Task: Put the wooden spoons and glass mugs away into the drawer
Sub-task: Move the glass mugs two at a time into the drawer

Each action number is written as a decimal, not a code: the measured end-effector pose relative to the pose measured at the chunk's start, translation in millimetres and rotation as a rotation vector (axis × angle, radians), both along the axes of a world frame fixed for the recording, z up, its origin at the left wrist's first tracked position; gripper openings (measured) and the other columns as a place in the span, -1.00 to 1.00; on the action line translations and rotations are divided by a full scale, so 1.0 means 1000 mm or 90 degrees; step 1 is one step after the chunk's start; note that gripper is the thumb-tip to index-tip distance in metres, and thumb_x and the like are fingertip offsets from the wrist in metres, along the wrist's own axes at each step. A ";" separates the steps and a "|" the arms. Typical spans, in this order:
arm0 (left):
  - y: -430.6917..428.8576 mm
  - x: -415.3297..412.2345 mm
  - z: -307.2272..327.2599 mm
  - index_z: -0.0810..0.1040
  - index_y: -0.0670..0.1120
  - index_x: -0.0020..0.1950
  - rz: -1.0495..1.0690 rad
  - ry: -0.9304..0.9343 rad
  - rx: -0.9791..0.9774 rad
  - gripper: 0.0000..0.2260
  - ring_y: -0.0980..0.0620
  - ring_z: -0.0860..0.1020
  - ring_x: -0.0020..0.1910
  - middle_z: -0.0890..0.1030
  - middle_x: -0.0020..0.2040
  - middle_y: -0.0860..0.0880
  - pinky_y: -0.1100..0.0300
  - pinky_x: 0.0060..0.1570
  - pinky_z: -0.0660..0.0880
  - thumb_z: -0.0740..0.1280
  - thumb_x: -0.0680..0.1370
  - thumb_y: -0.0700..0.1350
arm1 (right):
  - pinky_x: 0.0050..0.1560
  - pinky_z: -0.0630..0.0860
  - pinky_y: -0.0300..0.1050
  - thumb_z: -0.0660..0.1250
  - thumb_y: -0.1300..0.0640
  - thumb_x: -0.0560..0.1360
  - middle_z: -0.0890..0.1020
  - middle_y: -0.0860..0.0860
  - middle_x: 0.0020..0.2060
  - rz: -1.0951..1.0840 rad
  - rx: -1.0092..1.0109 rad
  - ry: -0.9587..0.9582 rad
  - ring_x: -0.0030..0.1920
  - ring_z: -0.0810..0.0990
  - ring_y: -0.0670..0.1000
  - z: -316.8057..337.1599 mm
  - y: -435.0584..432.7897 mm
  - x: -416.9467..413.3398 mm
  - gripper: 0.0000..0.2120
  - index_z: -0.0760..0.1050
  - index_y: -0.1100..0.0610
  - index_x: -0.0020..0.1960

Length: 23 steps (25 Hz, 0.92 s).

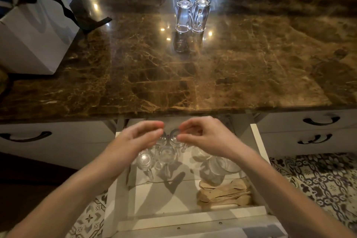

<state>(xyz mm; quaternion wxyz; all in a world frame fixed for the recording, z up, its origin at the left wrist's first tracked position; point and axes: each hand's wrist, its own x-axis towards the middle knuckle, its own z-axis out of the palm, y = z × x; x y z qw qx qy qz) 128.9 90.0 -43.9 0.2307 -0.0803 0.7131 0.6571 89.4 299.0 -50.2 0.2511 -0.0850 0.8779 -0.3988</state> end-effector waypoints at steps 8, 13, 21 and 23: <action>0.030 -0.064 0.026 0.59 -0.02 0.03 0.176 0.203 0.062 -0.87 0.08 0.64 0.00 0.66 0.00 -0.01 0.28 -0.02 0.58 0.33 0.51 -0.18 | -0.07 0.60 -0.19 0.47 0.04 0.40 0.71 -0.03 -0.17 -0.134 -0.171 0.095 -0.14 0.68 -0.11 0.021 0.013 -0.047 -0.83 0.65 0.03 -0.02; 0.046 -0.103 0.031 0.56 -0.06 0.05 0.224 0.252 0.065 -0.88 0.08 0.62 -0.04 0.63 -0.01 -0.04 0.25 -0.01 0.57 0.31 0.54 -0.21 | -0.32 0.49 -0.36 0.48 0.13 0.40 0.70 -0.04 -0.24 -0.215 -0.285 0.128 -0.28 0.67 -0.11 0.019 0.016 -0.087 -0.92 0.63 0.01 -0.11; 0.069 -0.174 0.031 0.53 -0.09 0.08 0.252 0.289 0.056 -0.87 0.12 0.59 -0.14 0.60 -0.12 0.03 0.30 -0.10 0.55 0.33 0.54 -0.17 | -0.36 0.52 -0.31 0.45 0.14 0.44 0.67 -0.06 -0.24 -0.351 -0.406 0.181 -0.38 0.63 -0.16 0.023 0.018 -0.167 -0.87 0.57 0.05 -0.03; 0.074 -0.194 0.031 0.53 -0.10 0.08 0.267 0.285 0.061 -0.87 0.13 0.58 -0.17 0.60 -0.12 0.02 0.34 -0.15 0.55 0.33 0.54 -0.17 | -0.31 0.55 -0.26 0.44 0.13 0.45 0.68 -0.03 -0.21 -0.387 -0.432 0.169 -0.36 0.63 -0.12 0.024 0.019 -0.188 -0.80 0.56 0.11 0.05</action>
